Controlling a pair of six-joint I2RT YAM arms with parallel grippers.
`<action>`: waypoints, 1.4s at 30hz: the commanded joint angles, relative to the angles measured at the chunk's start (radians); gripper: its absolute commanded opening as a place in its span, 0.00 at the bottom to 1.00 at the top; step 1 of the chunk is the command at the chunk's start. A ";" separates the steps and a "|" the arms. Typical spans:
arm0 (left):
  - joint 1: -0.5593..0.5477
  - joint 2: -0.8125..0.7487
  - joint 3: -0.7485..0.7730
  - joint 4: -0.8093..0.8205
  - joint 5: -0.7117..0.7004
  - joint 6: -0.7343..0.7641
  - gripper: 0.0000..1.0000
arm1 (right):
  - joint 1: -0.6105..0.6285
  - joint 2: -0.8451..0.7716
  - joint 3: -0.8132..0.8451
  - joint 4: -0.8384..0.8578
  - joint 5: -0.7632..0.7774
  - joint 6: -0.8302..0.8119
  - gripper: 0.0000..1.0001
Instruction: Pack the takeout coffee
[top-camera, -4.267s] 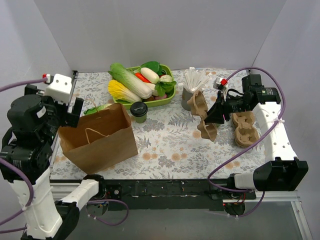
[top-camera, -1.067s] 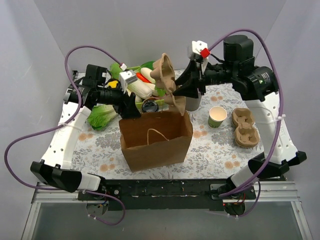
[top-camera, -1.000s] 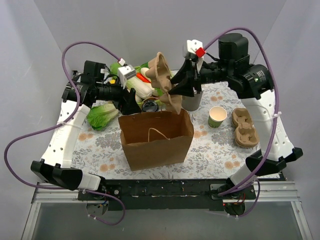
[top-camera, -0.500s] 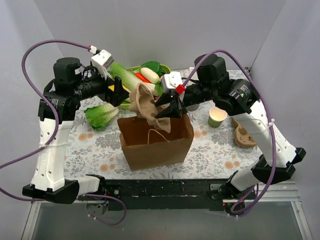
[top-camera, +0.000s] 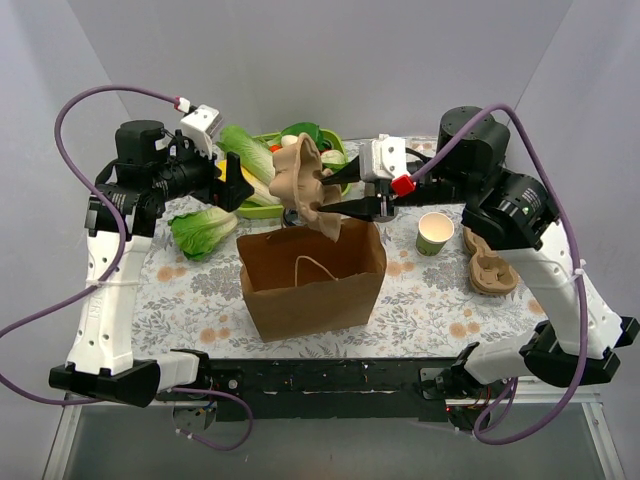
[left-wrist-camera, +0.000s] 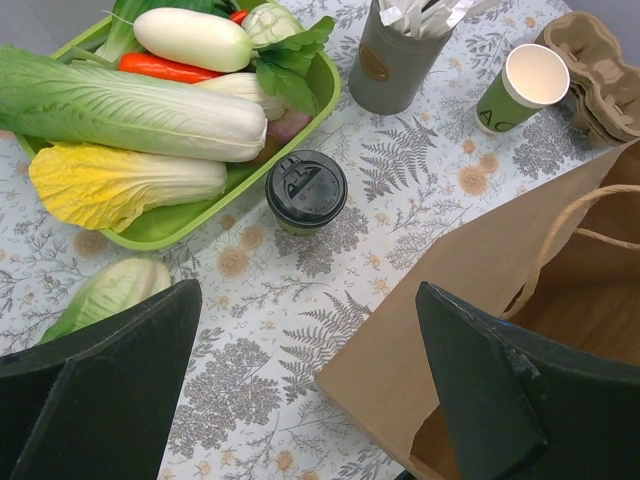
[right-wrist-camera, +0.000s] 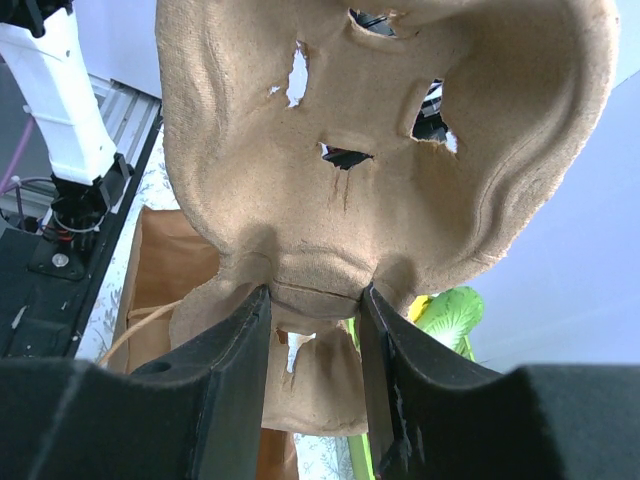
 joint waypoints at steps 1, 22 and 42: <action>0.015 -0.023 -0.010 0.020 0.006 -0.011 0.90 | 0.007 0.022 -0.026 0.079 0.010 0.028 0.01; 0.027 -0.071 -0.059 0.011 -0.019 -0.015 0.91 | 0.100 0.124 -0.126 0.009 -0.067 -0.030 0.01; 0.027 -0.114 -0.133 0.029 0.004 -0.009 0.91 | 0.100 0.153 -0.147 -0.302 0.036 -0.232 0.01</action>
